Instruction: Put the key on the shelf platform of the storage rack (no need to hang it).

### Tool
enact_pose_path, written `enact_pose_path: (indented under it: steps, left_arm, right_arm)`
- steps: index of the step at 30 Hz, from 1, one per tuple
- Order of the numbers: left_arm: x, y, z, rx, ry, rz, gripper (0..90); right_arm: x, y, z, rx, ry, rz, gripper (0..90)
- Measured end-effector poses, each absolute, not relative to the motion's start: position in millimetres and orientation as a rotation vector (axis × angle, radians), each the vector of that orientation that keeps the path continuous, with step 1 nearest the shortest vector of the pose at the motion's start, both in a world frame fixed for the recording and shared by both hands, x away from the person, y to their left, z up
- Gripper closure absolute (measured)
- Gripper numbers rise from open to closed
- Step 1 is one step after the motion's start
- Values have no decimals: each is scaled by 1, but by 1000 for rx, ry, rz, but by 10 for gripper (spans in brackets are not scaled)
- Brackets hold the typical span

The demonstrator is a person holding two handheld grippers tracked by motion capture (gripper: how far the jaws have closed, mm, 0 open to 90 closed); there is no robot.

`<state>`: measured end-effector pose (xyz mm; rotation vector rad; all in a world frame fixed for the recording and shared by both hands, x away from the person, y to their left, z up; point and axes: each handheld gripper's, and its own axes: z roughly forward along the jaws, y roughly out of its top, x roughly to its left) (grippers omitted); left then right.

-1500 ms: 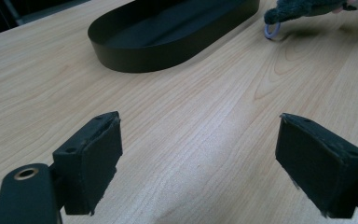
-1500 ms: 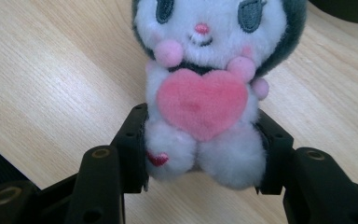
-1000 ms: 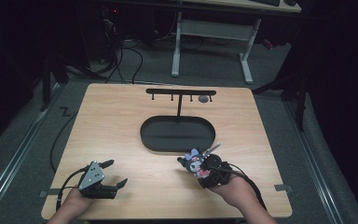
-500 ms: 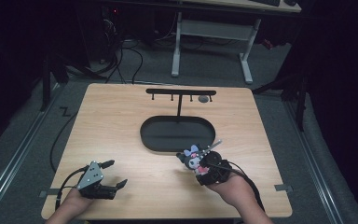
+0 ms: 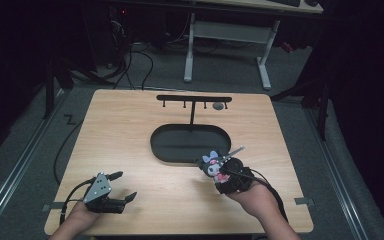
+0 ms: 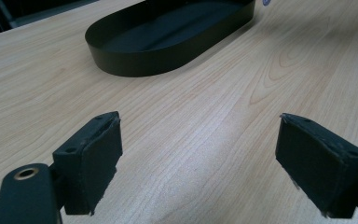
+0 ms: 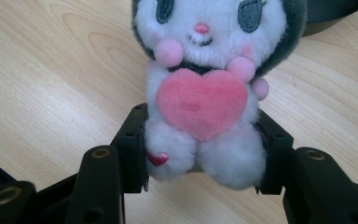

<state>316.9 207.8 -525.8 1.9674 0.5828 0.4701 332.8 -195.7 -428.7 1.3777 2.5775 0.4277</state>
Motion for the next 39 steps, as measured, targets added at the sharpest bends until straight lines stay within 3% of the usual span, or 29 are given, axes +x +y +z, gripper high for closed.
enact_pose_path:
  steps: [39]
  left_arm:
    - [315, 207, -526, 1976, 568, 482, 155]
  right_arm:
    - [396, -176, -409, 1348, 2519, 407, 488]
